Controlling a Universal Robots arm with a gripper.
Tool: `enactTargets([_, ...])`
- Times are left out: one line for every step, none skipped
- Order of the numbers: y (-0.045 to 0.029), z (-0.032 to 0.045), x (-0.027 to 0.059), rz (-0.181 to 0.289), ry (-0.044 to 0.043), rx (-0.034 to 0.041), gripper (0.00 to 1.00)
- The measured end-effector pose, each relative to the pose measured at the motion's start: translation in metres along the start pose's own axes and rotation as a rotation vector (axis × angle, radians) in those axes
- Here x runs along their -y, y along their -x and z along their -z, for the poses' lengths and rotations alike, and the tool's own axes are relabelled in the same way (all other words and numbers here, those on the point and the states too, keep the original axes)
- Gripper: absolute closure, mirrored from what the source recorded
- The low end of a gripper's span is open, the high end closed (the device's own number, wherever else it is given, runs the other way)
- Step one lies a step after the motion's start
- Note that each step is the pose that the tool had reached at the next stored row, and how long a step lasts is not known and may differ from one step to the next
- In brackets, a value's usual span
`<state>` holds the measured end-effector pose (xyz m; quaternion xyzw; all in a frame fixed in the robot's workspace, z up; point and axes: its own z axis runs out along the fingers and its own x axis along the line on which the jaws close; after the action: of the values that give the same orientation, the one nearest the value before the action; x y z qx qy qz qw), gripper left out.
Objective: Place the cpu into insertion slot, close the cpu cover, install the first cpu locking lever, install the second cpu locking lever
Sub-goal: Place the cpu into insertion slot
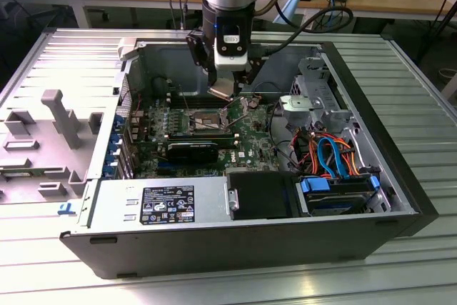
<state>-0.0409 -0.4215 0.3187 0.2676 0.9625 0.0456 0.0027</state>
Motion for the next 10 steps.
enactTargets([0.0,-0.0001,0.0,-0.002,0.0001,0.0002,0.46])
enactTargets([0.0,-0.0001,0.0,-0.004,0.0001,0.0003,0.46])
enactTargets([0.0,-0.0002,0.0,-0.006,0.0001,0.0005,0.46])
enactTargets([0.0,-0.0003,0.0,-0.01,0.0002,0.0008,0.46])
enactTargets([0.0,-0.0004,0.0,-0.013,0.0002,0.0011,0.46])
enactTargets([0.0,-0.0005,0.0,-0.015,0.0002,0.0013,0.46])
enactTargets([0.0,-0.0006,0.0001,-0.017,0.0004,0.0015,0.46])
enactTargets([0.0,-0.0006,0.0001,-0.019,0.0003,0.0017,0.46])
enactTargets([0.0,-0.0007,0.0001,-0.021,0.0004,0.0019,0.46])
enactTargets([0.0,-0.0011,0.0001,-0.032,0.0006,0.0029,0.46])
